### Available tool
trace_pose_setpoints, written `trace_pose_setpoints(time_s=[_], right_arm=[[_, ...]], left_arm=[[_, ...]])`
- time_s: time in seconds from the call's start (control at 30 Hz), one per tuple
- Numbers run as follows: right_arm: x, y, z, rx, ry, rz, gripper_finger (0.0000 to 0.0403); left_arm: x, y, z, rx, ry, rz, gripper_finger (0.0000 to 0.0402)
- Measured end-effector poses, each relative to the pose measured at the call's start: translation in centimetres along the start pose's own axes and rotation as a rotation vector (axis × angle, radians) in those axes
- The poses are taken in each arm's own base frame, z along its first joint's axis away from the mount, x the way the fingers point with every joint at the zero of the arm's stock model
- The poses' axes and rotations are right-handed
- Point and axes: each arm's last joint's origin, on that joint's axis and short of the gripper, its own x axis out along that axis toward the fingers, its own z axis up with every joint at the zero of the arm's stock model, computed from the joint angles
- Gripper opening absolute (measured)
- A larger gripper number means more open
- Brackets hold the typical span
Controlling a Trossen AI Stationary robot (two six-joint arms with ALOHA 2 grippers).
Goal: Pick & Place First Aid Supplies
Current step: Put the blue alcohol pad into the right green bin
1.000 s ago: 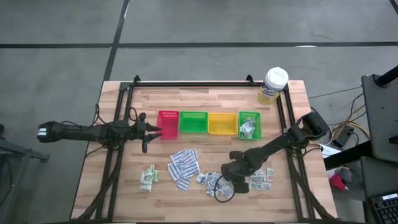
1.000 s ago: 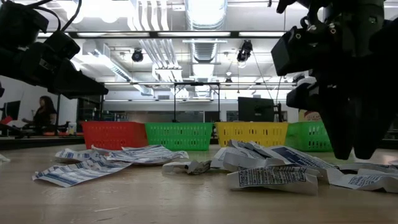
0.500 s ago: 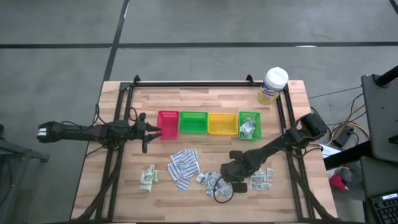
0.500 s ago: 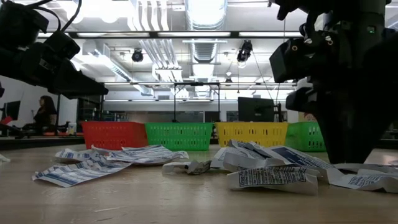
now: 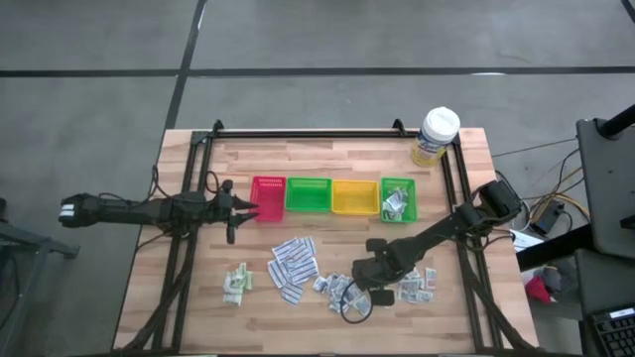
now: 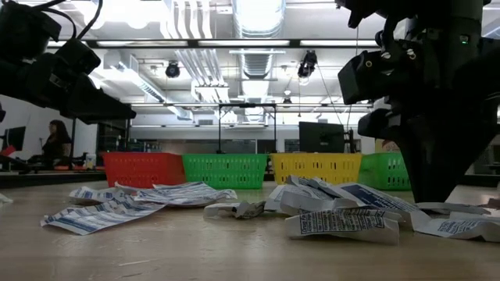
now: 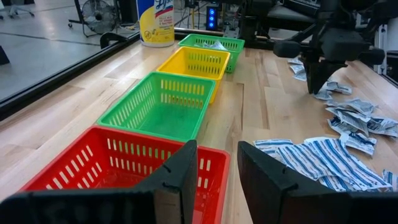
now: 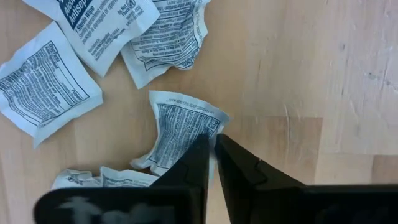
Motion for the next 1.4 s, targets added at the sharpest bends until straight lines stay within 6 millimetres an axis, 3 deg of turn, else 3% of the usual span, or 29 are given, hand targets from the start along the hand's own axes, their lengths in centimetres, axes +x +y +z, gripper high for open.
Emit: trace_pose_setpoints(time_s=[0.33,0.6,0.87,0.97,1.4], right_arm=[[-0.3,-0.1,0.0,-0.003,0.001,-0.024,0.0008],[-3.4,0.1,0.7,-0.007,-0.044,-0.012,0.0008],[-5.3,0.1,0.9,0.002,-0.102,-0.001,0.0008],[-5.7,-0.3,0.6,0.03,-0.108,-0.067,0.0008],[-11.2,-3.0,-2.5,0.323,-0.009,-0.588,0.0008]], left_arm=[[0.0,0.0,0.0,0.0,0.0,0.0,0.0113],[0.0,0.0,0.0,0.0,-0.001,0.0,0.0113],[0.0,0.0,0.0,0.0,-0.001,0.0,0.0113],[0.0,0.0,0.0,0.0,-0.001,0.0,0.0113],[0.0,0.0,0.0,0.0,0.0,0.0,0.0113]])
